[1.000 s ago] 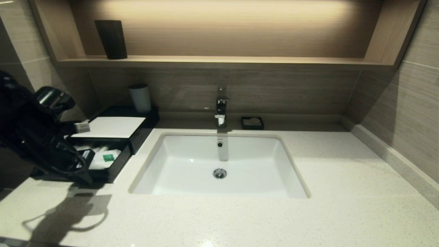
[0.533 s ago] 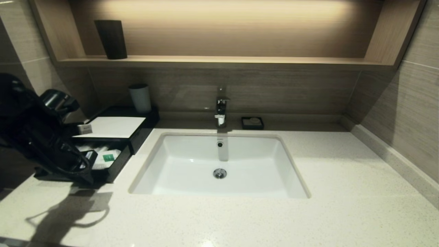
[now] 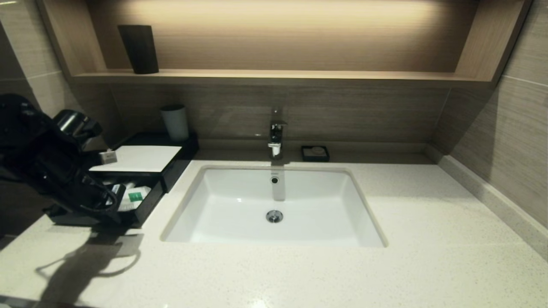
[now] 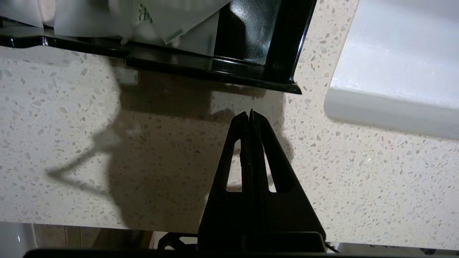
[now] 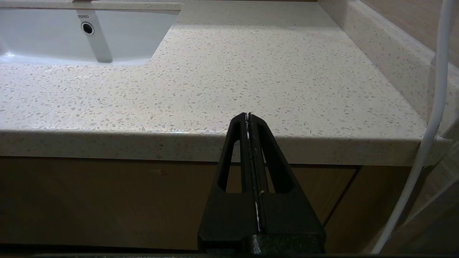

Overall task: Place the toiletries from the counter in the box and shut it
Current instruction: Close the drawer

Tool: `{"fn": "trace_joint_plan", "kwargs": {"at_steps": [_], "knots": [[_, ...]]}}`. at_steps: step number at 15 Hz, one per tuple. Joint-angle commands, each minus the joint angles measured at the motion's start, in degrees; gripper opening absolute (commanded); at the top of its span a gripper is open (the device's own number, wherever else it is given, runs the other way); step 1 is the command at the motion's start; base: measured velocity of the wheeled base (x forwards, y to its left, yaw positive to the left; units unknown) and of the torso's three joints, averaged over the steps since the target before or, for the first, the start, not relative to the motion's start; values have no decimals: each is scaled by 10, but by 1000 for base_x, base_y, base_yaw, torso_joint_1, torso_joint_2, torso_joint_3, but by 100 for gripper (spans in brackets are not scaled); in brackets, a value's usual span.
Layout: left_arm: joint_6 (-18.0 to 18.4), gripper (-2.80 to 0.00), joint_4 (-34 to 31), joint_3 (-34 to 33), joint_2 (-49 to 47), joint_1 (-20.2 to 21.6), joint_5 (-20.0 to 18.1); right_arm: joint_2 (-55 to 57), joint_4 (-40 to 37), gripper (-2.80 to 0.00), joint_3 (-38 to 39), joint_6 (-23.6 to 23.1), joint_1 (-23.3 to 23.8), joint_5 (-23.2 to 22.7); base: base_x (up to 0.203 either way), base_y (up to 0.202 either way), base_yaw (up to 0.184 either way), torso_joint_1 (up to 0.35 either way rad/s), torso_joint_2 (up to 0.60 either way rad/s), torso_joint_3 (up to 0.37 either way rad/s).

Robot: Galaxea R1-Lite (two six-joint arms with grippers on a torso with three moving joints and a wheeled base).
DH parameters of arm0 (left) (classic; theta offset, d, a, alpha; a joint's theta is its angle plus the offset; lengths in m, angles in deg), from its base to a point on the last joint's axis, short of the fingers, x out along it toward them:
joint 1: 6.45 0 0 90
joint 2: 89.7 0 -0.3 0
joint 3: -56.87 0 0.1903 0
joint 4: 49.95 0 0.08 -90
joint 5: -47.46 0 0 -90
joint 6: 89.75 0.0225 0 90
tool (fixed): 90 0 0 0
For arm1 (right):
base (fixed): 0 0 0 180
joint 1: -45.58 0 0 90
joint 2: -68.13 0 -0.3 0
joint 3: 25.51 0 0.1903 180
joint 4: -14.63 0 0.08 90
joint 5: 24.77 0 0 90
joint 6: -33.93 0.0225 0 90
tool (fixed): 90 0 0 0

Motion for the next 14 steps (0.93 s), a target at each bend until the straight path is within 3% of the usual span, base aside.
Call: {"fn": "trace_joint_plan", "kwargs": {"at_steps": [1, 14], "knots": [[-3, -280, 4, 1, -7, 0, 0, -1, 0, -280, 0, 0, 0, 0, 0, 0, 0, 0, 0, 0], [-23, -280, 32, 9, -28, -12, 0, 0, 0, -280, 0, 0, 0, 0, 0, 0, 0, 0, 0, 0]]}}
